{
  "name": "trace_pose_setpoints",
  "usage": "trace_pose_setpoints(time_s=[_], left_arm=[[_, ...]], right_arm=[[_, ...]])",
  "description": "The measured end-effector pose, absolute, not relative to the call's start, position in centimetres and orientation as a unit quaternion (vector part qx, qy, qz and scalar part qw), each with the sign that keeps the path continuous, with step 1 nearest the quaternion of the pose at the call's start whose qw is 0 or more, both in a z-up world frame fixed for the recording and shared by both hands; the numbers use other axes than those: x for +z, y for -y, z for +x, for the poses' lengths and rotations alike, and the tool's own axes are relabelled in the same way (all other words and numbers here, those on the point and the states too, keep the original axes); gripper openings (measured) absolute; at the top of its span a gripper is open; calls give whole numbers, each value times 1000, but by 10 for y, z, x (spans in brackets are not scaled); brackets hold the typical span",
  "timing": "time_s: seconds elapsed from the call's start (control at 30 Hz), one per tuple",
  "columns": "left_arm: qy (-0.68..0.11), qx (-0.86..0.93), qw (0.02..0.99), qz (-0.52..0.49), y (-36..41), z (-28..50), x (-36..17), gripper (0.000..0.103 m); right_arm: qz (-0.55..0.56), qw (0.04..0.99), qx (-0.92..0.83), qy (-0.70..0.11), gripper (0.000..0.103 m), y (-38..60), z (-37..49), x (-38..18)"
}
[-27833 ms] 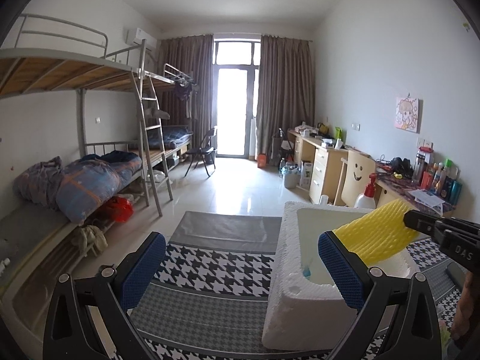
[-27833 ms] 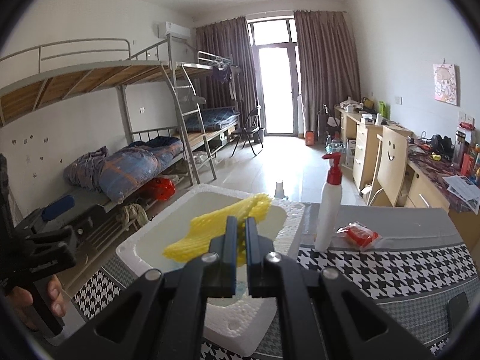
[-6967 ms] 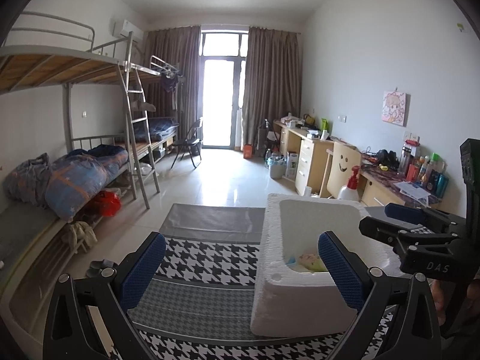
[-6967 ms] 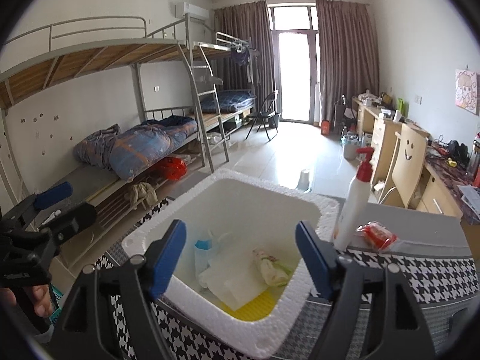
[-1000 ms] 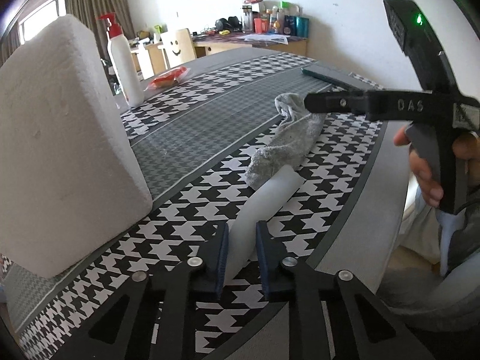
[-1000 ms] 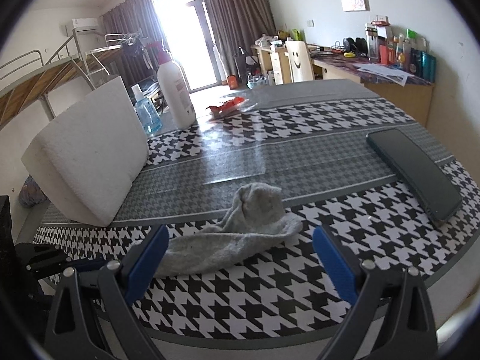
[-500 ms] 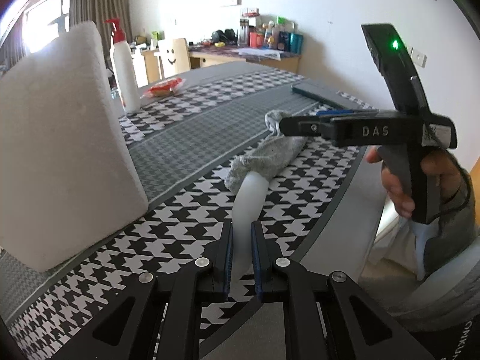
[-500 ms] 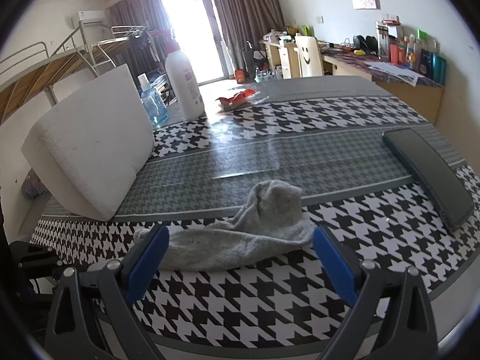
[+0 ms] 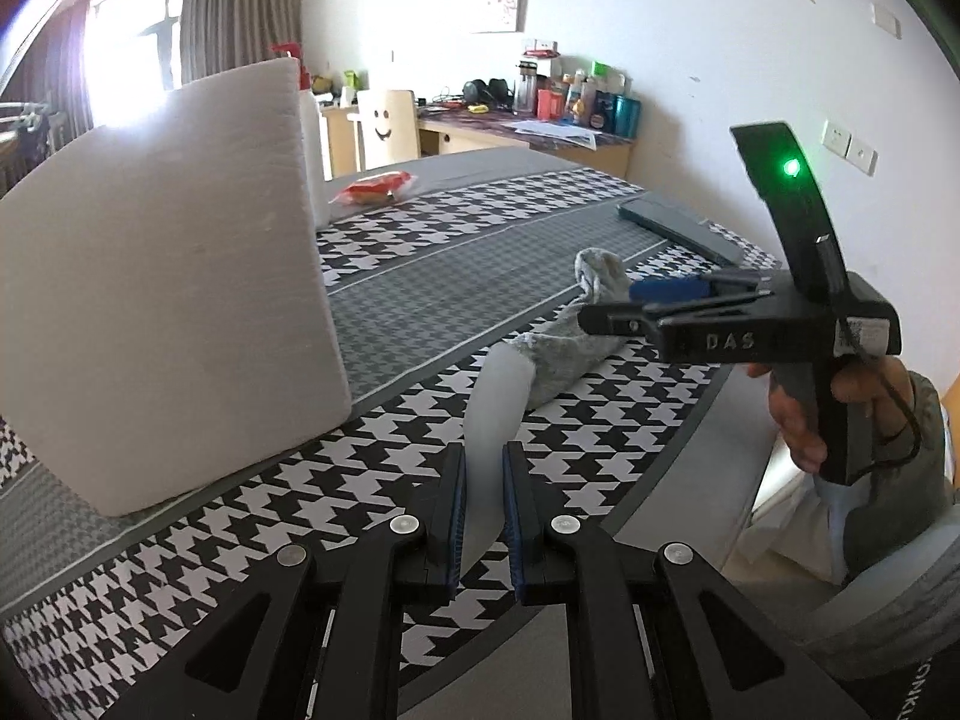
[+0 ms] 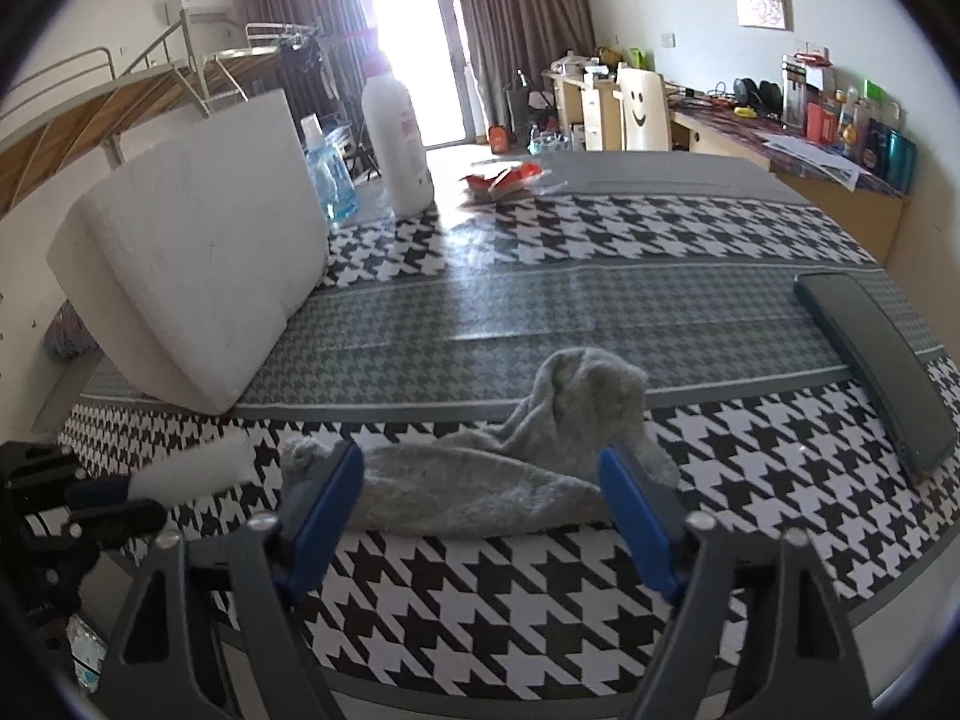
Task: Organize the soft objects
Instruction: 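Close the right gripper on the grey sock while the left gripper grasps the white roll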
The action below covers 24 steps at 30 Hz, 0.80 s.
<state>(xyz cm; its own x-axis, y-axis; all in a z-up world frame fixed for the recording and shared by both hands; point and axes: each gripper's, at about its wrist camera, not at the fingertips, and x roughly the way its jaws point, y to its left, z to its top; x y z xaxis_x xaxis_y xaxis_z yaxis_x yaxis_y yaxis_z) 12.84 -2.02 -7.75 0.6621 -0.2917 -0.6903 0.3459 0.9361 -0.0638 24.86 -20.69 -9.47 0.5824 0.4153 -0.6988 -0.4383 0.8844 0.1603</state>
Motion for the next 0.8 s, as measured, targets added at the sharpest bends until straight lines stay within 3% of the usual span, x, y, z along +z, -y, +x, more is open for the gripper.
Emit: trace_pose_setpoints(time_s=[0.37, 0.43, 0.6, 0.8], left_arm=[[-362, -162, 918, 25, 13, 119, -71, 12], [-359, -156, 920, 21, 11, 118, -69, 13], [-350, -145, 925, 7, 5, 111, -64, 13], [-339, -140, 930, 1, 1, 106, -54, 13]], right_arm=[[-85, 888, 212, -399, 55, 195, 237, -103], [-88, 886, 216, -400, 48, 192, 235, -102], [-90, 879, 237, -404, 15, 185, 227, -100], [-66, 879, 264, -391, 12, 185, 215, -91]])
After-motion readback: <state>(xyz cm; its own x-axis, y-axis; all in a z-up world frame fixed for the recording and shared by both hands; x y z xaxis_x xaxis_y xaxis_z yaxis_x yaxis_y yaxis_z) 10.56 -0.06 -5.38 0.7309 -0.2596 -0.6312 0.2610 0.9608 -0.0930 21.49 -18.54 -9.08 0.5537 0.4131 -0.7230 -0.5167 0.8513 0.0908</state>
